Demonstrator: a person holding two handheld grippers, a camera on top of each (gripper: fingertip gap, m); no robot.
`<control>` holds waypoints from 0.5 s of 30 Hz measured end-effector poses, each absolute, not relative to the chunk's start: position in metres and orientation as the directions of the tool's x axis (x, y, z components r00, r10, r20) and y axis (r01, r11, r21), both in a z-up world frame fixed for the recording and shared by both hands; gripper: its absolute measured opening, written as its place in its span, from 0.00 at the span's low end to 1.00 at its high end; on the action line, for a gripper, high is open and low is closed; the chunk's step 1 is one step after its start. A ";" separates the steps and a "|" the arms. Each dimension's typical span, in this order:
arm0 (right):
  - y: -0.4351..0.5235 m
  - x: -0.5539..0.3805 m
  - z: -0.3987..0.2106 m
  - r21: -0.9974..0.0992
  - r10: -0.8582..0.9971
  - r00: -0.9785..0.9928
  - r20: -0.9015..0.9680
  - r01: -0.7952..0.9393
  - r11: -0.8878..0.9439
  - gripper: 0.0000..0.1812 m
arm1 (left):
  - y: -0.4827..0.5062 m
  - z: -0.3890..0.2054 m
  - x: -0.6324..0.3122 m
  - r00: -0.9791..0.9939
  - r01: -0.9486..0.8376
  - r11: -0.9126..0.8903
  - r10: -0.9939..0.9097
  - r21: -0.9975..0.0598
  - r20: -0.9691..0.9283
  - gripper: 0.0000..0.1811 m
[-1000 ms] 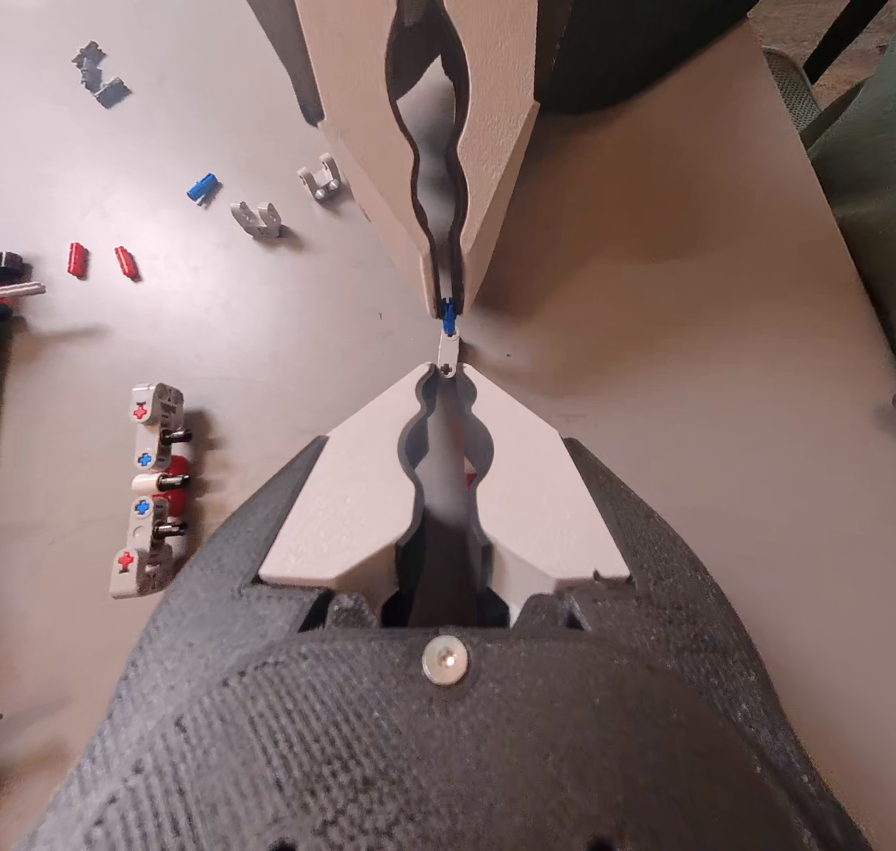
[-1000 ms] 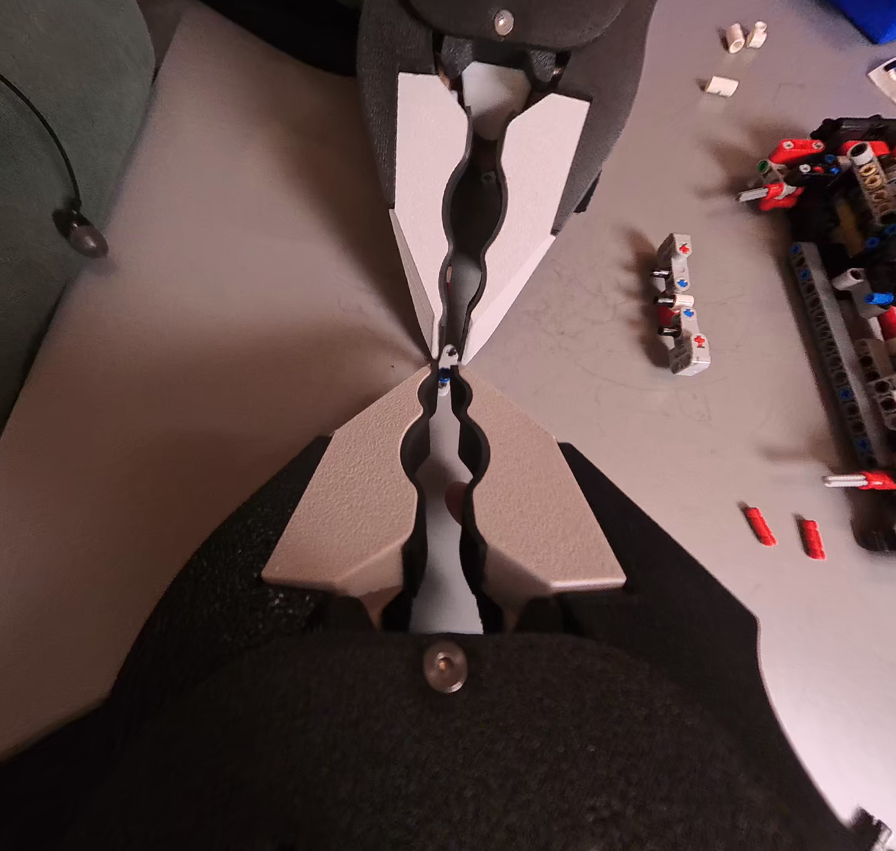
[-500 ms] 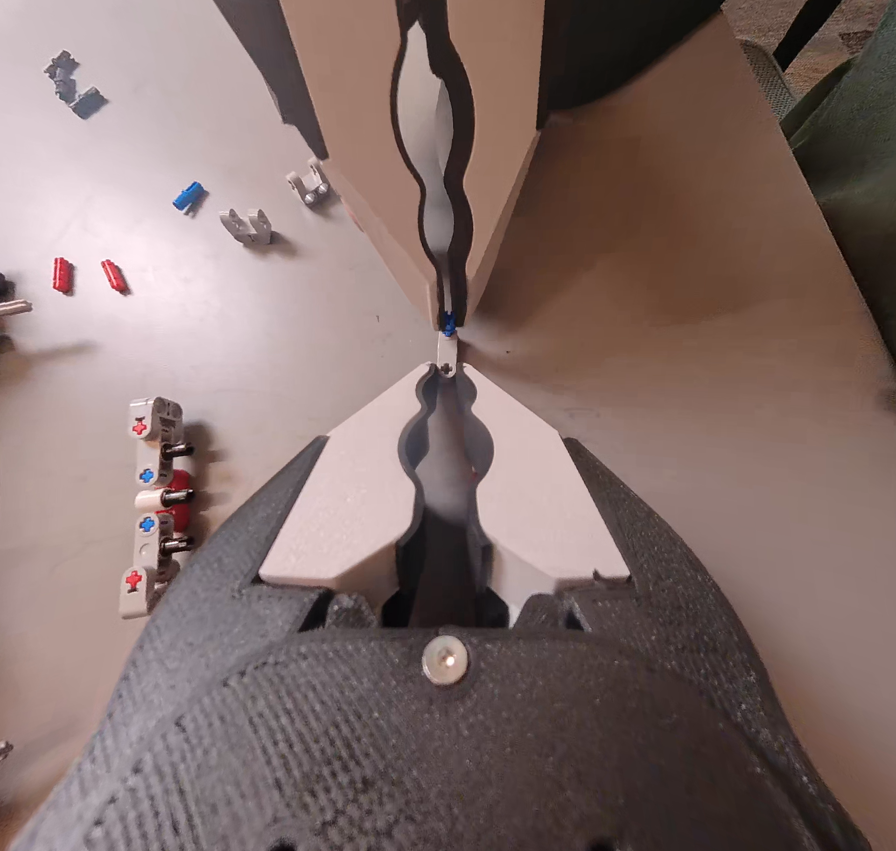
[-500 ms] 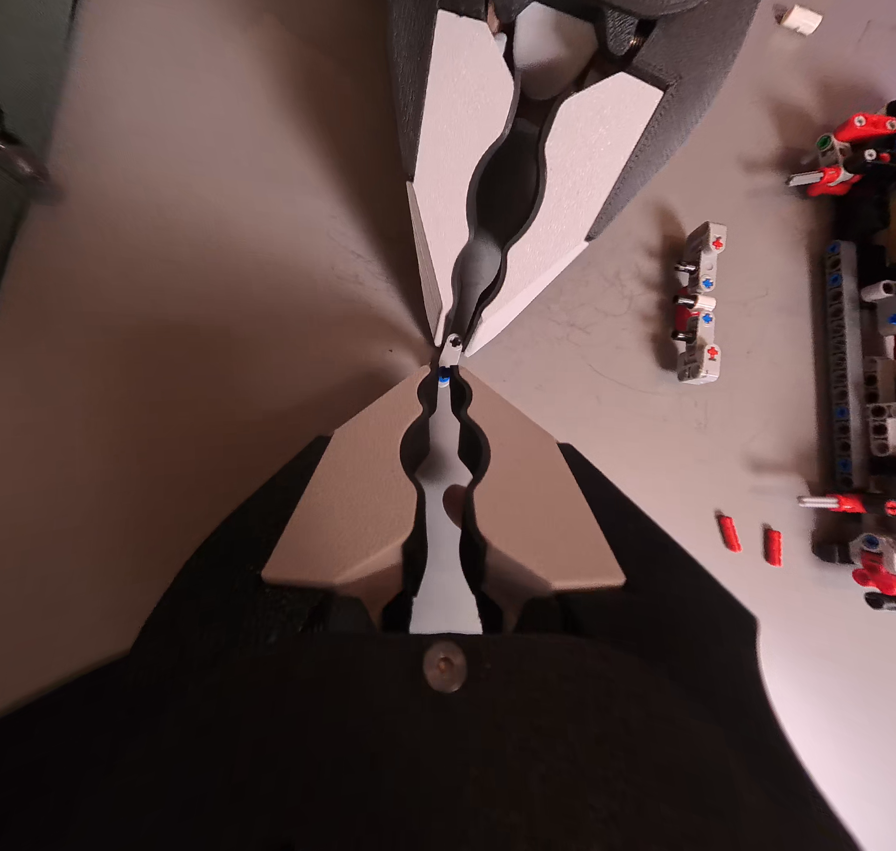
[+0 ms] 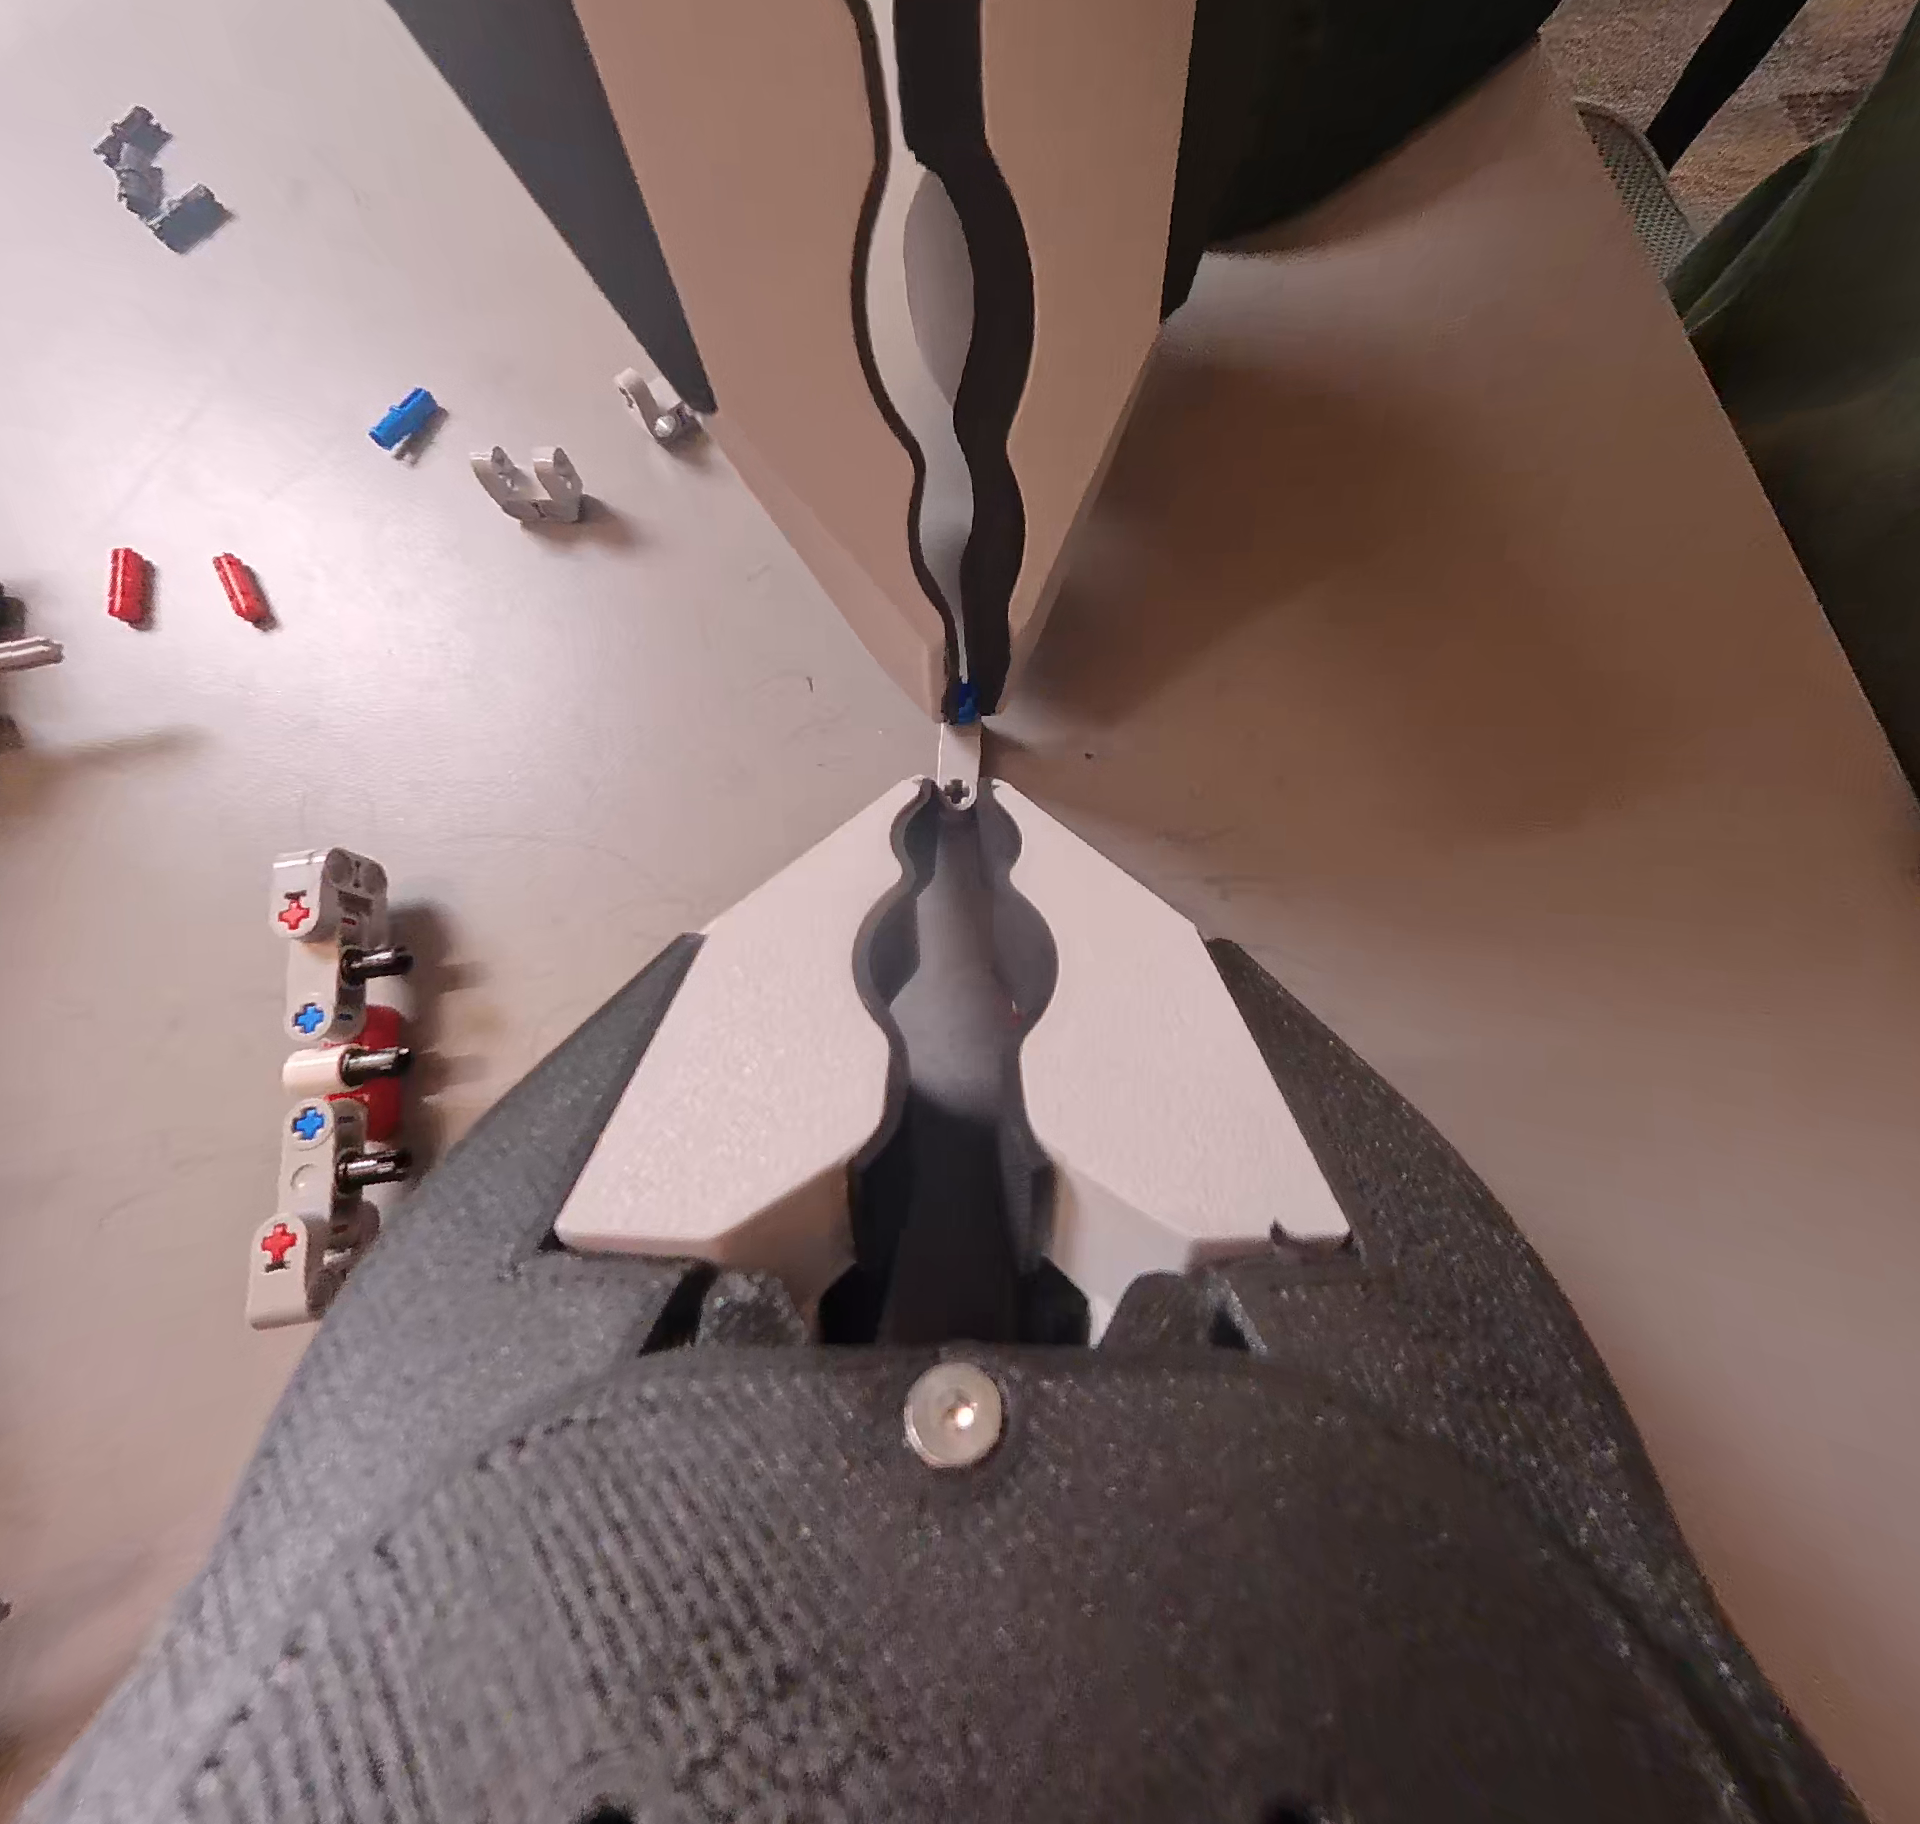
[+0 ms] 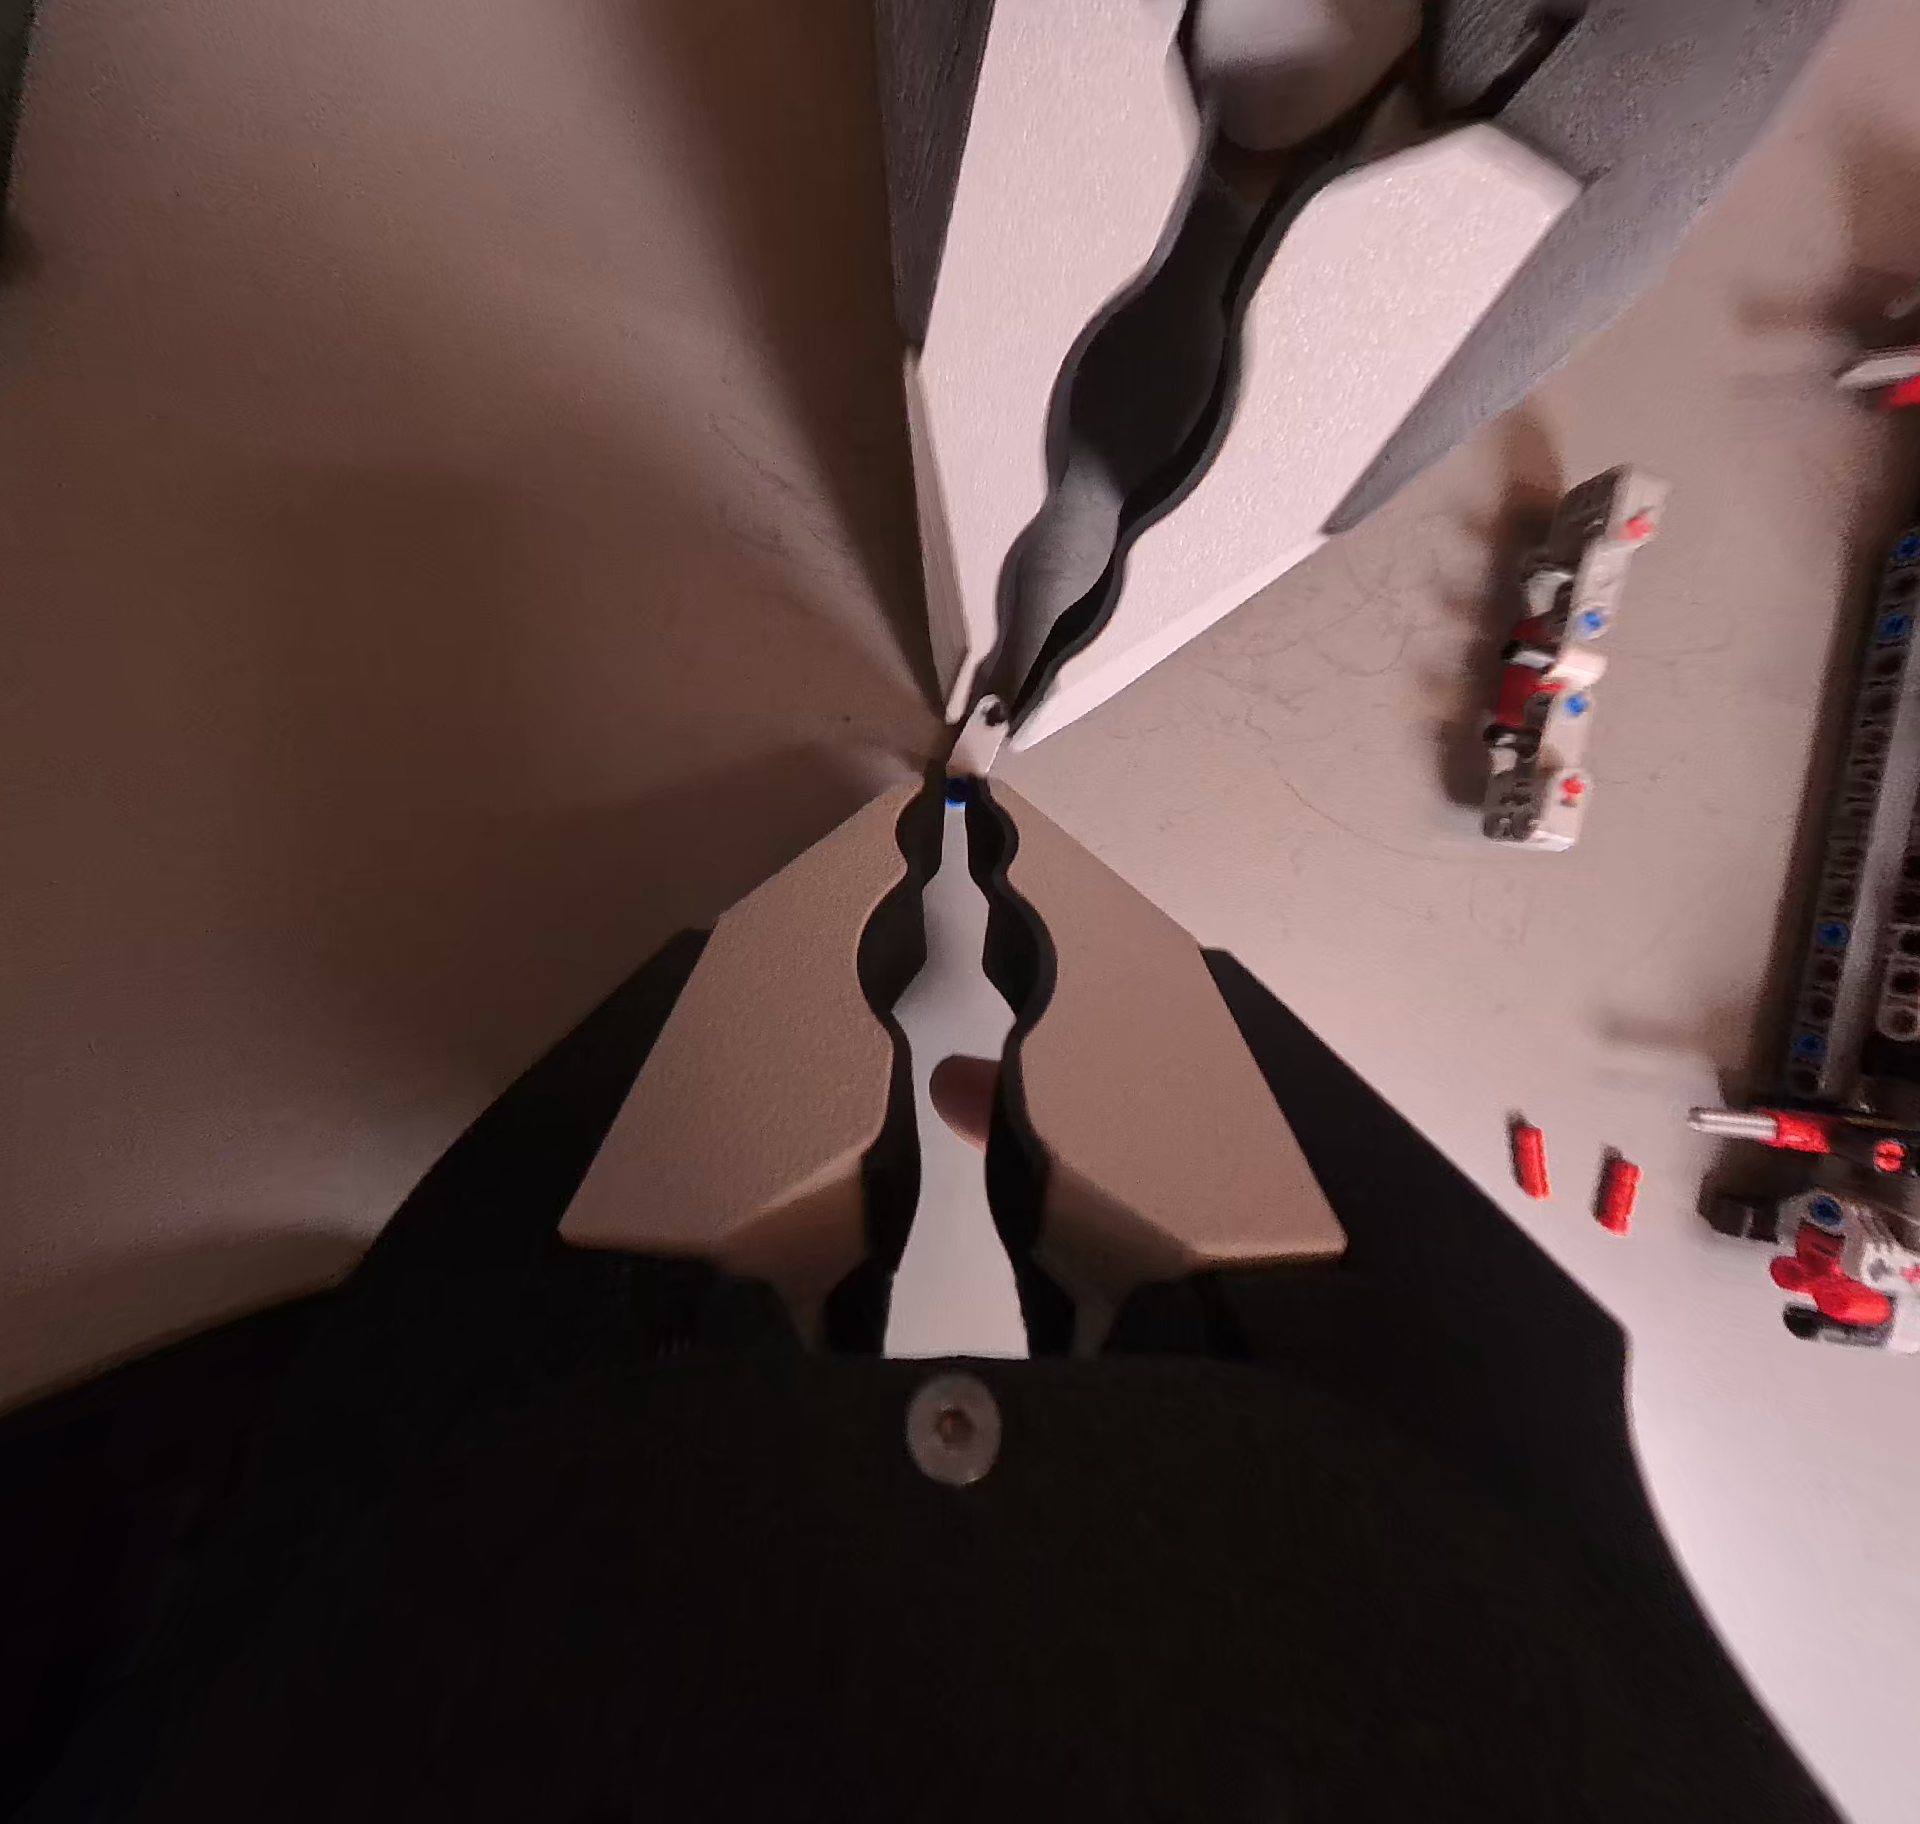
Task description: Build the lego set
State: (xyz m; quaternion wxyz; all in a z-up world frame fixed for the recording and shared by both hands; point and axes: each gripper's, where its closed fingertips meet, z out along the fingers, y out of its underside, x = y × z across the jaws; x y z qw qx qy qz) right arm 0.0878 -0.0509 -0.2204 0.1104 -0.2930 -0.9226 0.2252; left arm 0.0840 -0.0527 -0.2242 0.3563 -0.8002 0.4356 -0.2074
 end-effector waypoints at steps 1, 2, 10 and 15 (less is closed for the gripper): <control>-0.052 0.086 -0.221 -0.480 0.589 -0.805 0.072 0.490 0.728 0.02 | -0.053 -0.224 0.084 0.534 -0.549 -0.366 -0.845 -0.752 0.022 0.03; -0.052 0.087 -0.221 -0.472 0.580 -0.812 0.073 0.484 0.737 0.02 | -0.053 -0.224 0.084 0.534 -0.549 -0.365 -0.845 -0.752 0.021 0.03; -0.052 0.084 -0.221 -0.444 0.558 -0.815 0.159 0.446 0.777 0.02 | -0.053 -0.224 0.083 0.543 -0.548 -0.366 -0.840 -0.753 0.013 0.03; -0.052 0.084 -0.205 -0.557 0.629 -0.745 0.221 0.433 0.709 0.10 | -0.053 -0.224 0.084 0.547 -0.551 -0.368 -0.837 -0.749 0.009 0.03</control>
